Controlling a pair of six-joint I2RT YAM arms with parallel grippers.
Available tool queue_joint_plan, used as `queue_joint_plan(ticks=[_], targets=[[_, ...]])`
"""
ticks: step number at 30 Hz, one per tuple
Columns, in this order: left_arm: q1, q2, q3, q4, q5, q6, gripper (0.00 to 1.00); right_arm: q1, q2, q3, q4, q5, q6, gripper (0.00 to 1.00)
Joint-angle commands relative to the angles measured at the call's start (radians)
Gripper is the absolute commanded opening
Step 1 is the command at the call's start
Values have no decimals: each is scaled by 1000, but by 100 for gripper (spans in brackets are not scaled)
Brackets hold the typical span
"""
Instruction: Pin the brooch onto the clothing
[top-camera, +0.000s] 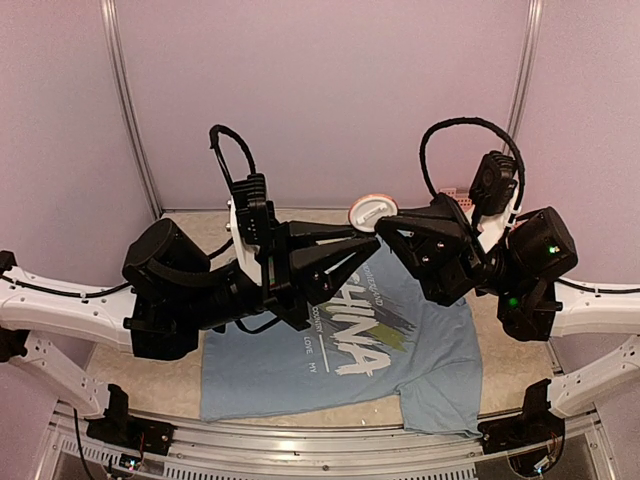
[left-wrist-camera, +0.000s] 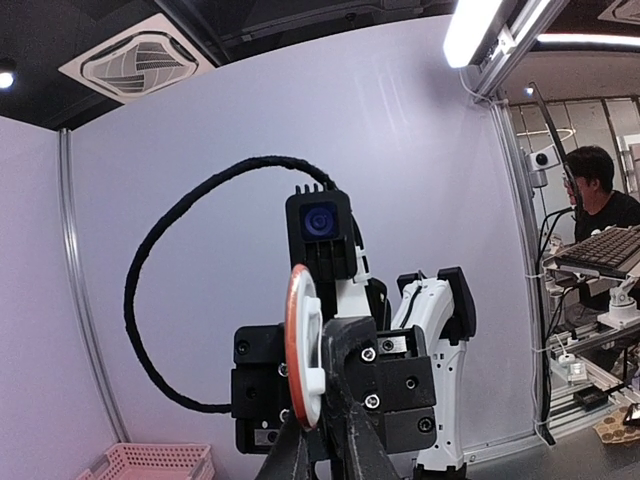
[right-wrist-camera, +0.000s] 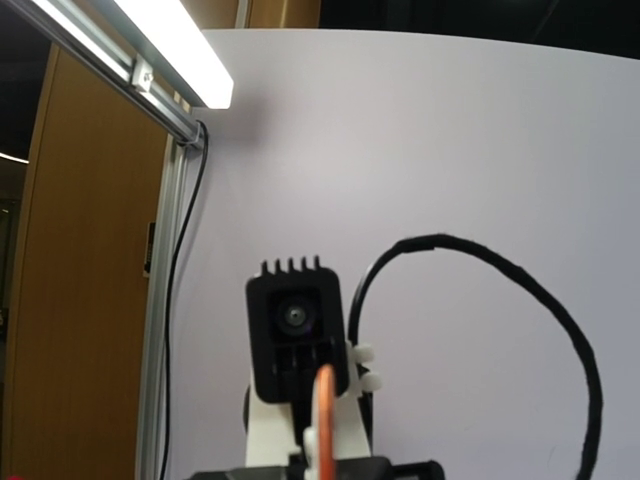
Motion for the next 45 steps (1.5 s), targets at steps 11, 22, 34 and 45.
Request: queue_joint_plan(ticks=[11,22,34,45], targets=[[-9,-3,19,49,-33,-16,13,13,-4,10,-18,27,-24,0],[-9,-1,-2,93,-80,-24,0,13,-7,15,-30,31,-31,0],[-9,-30,-4,11,-121,5,0,14,-56,30,-155,59,-88,19],[-9,-156,50,-541,-321,17,0,8,-208,341,-1176,290,-344,73]])
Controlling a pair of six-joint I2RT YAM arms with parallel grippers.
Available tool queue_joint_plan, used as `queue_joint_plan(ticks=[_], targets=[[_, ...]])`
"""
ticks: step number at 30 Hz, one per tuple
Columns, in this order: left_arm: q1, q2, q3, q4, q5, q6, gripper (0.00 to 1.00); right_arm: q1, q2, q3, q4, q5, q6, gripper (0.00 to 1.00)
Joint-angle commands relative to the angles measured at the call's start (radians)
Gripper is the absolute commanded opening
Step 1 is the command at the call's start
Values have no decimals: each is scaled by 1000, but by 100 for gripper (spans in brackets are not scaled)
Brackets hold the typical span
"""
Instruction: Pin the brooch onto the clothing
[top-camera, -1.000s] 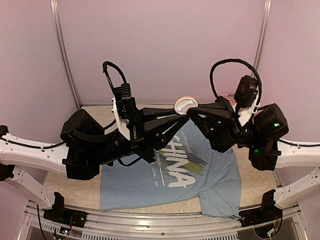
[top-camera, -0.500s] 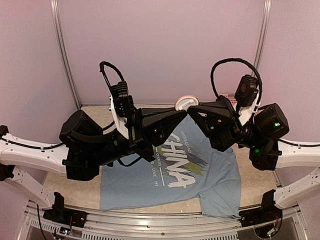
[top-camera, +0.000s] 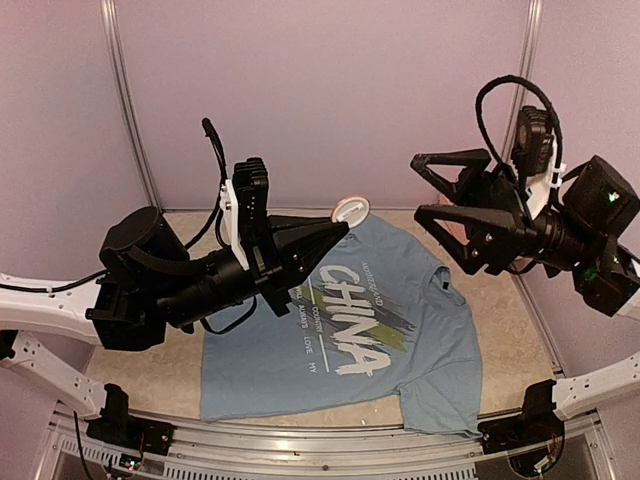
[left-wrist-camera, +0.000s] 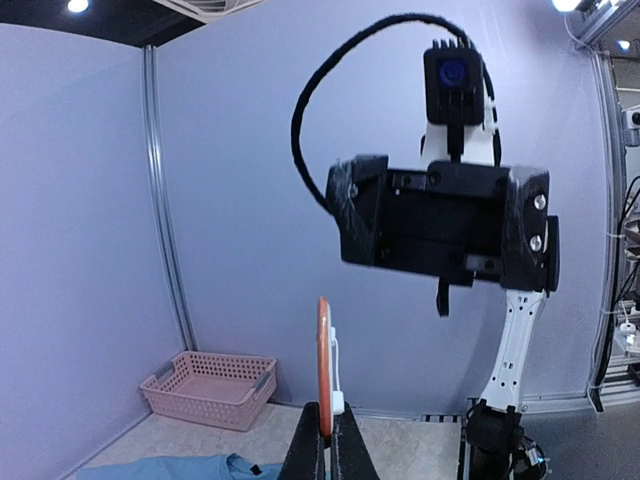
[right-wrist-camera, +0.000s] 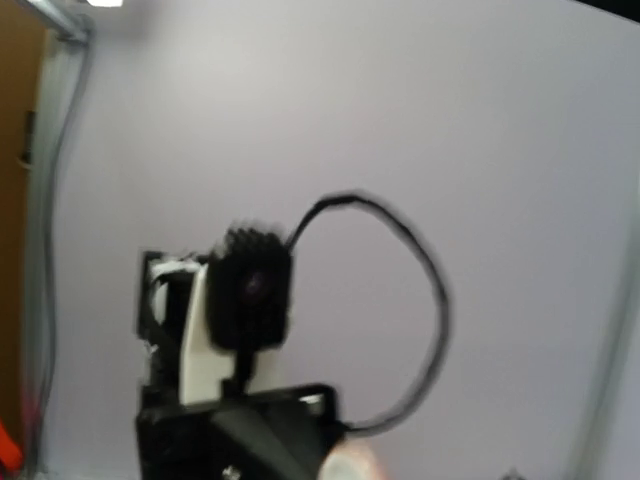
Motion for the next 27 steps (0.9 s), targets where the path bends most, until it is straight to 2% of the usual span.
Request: queue_joint_plan(ticks=[1,5,10,15,21,23,27], targets=[[-4,-53,69,-381,-66,6,0,3,19,228,-631,123,-111,71],[-18,-45,129,-611,-50,13,0,3,112,379,-866,181,-154,54],[-21,-31,153,-715,-17,8,0,2,225,517,-1015,105,-238,37],[-23,12,174,-747,-8,0,0,3,295,547,-1069,49,-270,30],[-23,23,177,-737,4,12,0,3,285,498,-1044,47,-269,23],[-23,23,178,-734,3,15,0,3,278,486,-1045,45,-269,23],[-22,22,178,-731,4,16,0,3,265,463,-1047,21,-273,30]])
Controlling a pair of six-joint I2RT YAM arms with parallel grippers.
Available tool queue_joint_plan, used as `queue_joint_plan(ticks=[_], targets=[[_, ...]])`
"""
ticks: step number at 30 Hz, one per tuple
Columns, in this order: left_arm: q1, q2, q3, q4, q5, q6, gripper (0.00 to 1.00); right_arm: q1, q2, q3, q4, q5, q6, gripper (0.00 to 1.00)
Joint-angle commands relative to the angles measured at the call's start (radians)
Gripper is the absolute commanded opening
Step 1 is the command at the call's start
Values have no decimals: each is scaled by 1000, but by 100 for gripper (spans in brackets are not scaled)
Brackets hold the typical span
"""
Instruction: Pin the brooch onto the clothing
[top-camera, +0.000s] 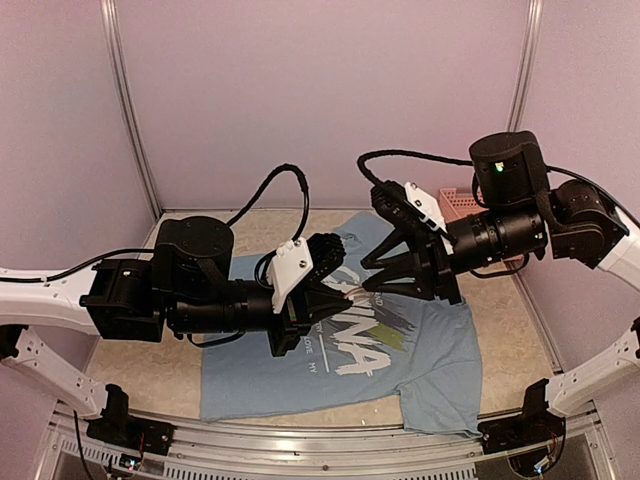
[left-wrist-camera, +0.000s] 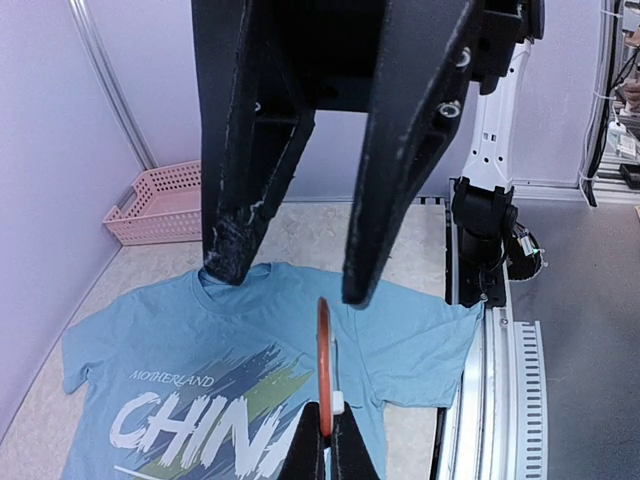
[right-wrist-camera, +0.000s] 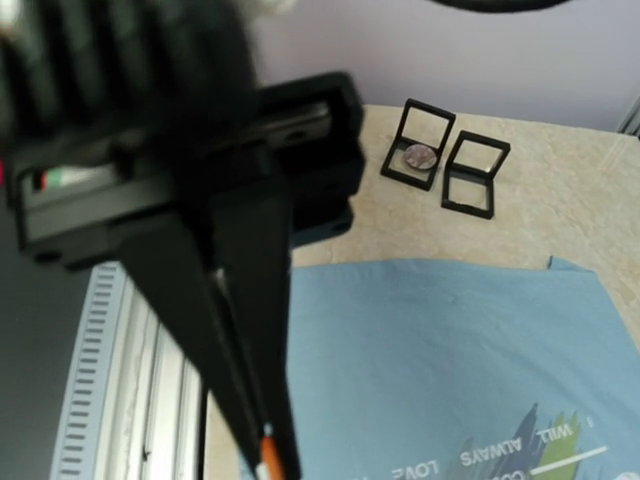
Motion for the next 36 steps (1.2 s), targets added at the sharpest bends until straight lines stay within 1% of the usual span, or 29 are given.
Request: queue_joint_plan(ticks=[1,3,9,13,17,20,23,24,27,29,30,31,32,34,36], targets=[[-6,1,36,5,17,9,0,3,-27,-30,-13,-36,-13,32],[-6,-1,31,13,26,12,0,3,-24,-38,-6,-33,-11,31],[-6,-3,28,21,35,16,0,3,-6,-49,9,-24,-10,19],[-6,-4,29,24,46,17,0,1,-16,-63,38,1,-5,15],[-6,-8,26,35,53,15,0,2,-10,-72,34,-1,1,18],[-6,-15,23,40,62,17,0,1,-6,-79,40,-11,5,16],[-6,-17,19,43,67,15,0,1,-4,-81,47,-16,8,7],[-6,-17,16,45,69,16,0,0,-4,-83,49,-13,8,0],[-6,-19,13,56,68,15,0,0,-10,-101,74,-3,14,0],[-6,-28,1,82,30,12,0,0,-27,-126,121,-3,38,0],[-6,-43,-17,111,3,9,10,1,-42,-142,163,-4,52,0],[-5,-56,-43,151,-18,10,26,1,-63,-162,219,-10,72,0],[-4,-79,-79,198,-26,12,35,1,-84,-198,292,-18,96,0],[-3,-135,-158,307,-11,15,48,0,-133,-274,492,-41,171,0],[2,-179,-220,415,34,-4,54,3,-192,-394,762,-64,260,0]])
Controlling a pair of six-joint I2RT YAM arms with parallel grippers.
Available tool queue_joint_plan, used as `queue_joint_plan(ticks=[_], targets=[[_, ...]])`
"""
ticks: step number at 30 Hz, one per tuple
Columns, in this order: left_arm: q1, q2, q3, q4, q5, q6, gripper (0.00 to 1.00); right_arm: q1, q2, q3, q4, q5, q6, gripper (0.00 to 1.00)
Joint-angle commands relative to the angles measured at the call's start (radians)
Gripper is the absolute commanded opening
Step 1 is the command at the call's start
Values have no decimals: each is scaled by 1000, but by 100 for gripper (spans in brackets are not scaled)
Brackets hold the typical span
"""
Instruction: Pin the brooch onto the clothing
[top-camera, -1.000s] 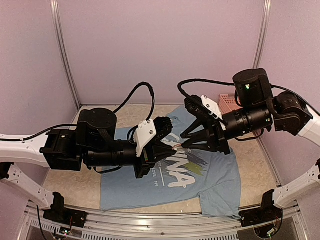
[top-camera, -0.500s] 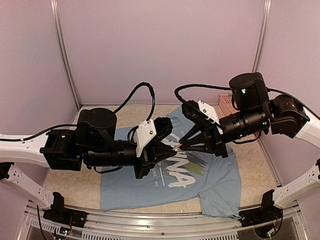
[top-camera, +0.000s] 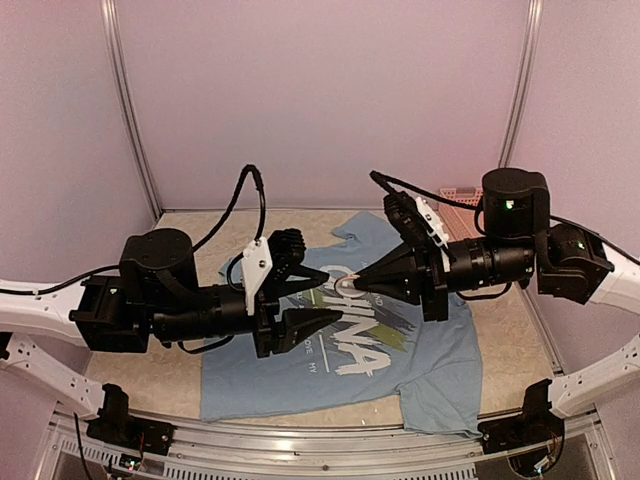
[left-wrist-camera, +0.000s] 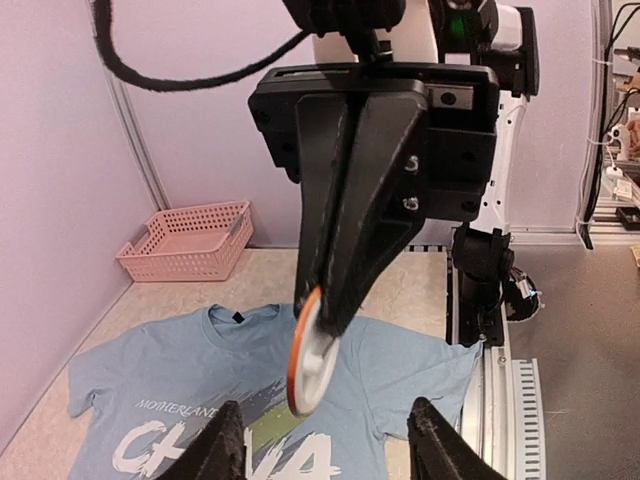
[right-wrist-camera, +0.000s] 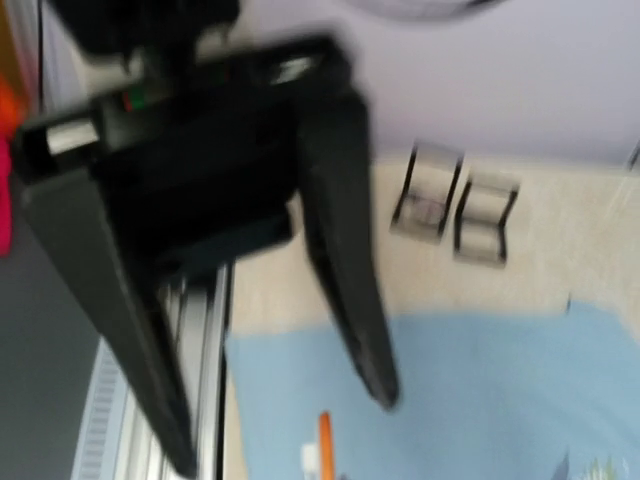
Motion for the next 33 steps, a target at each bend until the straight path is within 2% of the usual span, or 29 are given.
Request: queue_joint_plan(ticks=[1,4,6,8,13,16,20,24,28,30,33], targets=[[6,-115,-120,296,60,-33,58,1,-127,-214,628,-46,215,0],[11,-115,-129,384,128,-79,60,3,-177,-383,1004,-52,303,0],[11,-88,-107,400,173,-90,57,3,-173,-416,1095,-46,319,0],[11,-59,-86,422,188,-102,53,5,-162,-419,1109,-51,317,0],[12,-9,-35,461,172,-107,51,6,-152,-417,1113,-68,326,0],[14,29,15,466,192,-112,45,7,-147,-420,1116,-67,326,0],[13,77,64,468,203,-112,43,7,-147,-421,1112,-73,326,0],[15,90,79,488,188,-120,32,7,-154,-418,1098,-70,328,0],[17,96,92,484,172,-122,8,8,-160,-422,1093,-68,326,0],[19,98,97,479,175,-122,7,8,-161,-420,1088,-68,326,0],[22,103,103,474,177,-119,10,8,-158,-422,1082,-71,327,0]])
